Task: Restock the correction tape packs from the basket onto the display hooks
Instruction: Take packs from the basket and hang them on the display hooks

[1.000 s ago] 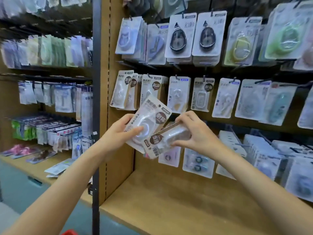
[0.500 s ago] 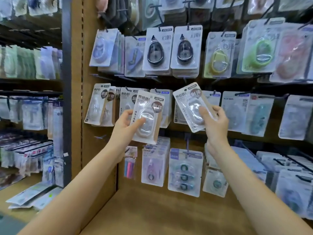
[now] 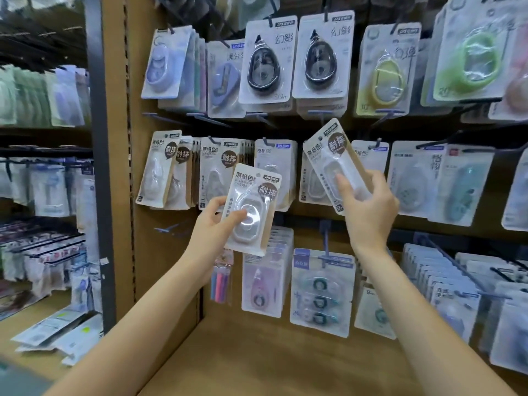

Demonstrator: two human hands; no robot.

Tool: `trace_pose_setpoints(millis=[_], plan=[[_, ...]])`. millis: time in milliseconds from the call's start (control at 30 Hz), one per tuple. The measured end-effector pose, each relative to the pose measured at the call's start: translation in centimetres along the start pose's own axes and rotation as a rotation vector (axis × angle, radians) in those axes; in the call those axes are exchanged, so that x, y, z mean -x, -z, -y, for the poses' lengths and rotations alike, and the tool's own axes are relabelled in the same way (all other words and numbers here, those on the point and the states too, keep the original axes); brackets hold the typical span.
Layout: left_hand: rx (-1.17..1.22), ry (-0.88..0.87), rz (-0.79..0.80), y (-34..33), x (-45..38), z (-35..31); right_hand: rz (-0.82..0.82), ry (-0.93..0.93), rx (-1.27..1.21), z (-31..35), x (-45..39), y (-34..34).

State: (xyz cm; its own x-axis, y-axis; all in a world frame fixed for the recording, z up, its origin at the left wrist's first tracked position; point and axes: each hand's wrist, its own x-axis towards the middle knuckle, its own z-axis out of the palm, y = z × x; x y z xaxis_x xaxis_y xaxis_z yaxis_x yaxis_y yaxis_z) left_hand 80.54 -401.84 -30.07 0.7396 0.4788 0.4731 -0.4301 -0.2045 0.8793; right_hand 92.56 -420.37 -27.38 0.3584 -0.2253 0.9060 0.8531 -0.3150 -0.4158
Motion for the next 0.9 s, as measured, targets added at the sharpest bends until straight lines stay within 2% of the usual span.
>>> trace_pose_setpoints(millis=[100, 267, 367, 533, 600, 667, 700, 733, 833, 900], plan=[[-0.013, 0.002, -0.002, 0.1, -0.3, 0.3, 0.056, -0.078, 0.003, -0.1, 0.0, -0.3], [-0.016, -0.001, 0.008, -0.3, -0.4, 0.4, 0.313, -0.576, -0.267, -0.2, -0.4, -1.8], [-0.013, -0.013, 0.027, -0.9, -0.4, 0.1, 0.384, -0.687, -0.218, 0.0, -1.5, -2.9], [-0.005, -0.075, 0.069, -2.1, -0.2, -0.8, 0.521, -0.591, 0.135, -0.9, -2.6, -2.8], [-0.006, -0.097, 0.09, -2.4, -0.2, -1.1, 0.546, -0.39, 0.424, -1.0, -1.7, -1.6], [0.006, -0.105, 0.115, -2.8, -0.3, -1.2, 0.461, -0.107, 0.638, -0.4, -0.7, -0.1], [0.011, -0.101, 0.124, -3.2, -0.4, -1.1, 0.437, -0.008, 0.595, 0.1, -0.5, 0.6], [0.016, -0.09, 0.13, -3.6, -0.6, -1.0, 0.456, 0.009, 0.44, 0.3, -0.8, 1.1], [0.033, -0.089, 0.163, -5.2, -0.6, -0.7, 0.697, -0.245, -0.235, 2.1, -2.0, 1.3], [0.033, -0.148, 0.226, -6.1, -0.5, -0.7, 0.74, -0.224, -0.35, 2.4, -2.2, 0.8]])
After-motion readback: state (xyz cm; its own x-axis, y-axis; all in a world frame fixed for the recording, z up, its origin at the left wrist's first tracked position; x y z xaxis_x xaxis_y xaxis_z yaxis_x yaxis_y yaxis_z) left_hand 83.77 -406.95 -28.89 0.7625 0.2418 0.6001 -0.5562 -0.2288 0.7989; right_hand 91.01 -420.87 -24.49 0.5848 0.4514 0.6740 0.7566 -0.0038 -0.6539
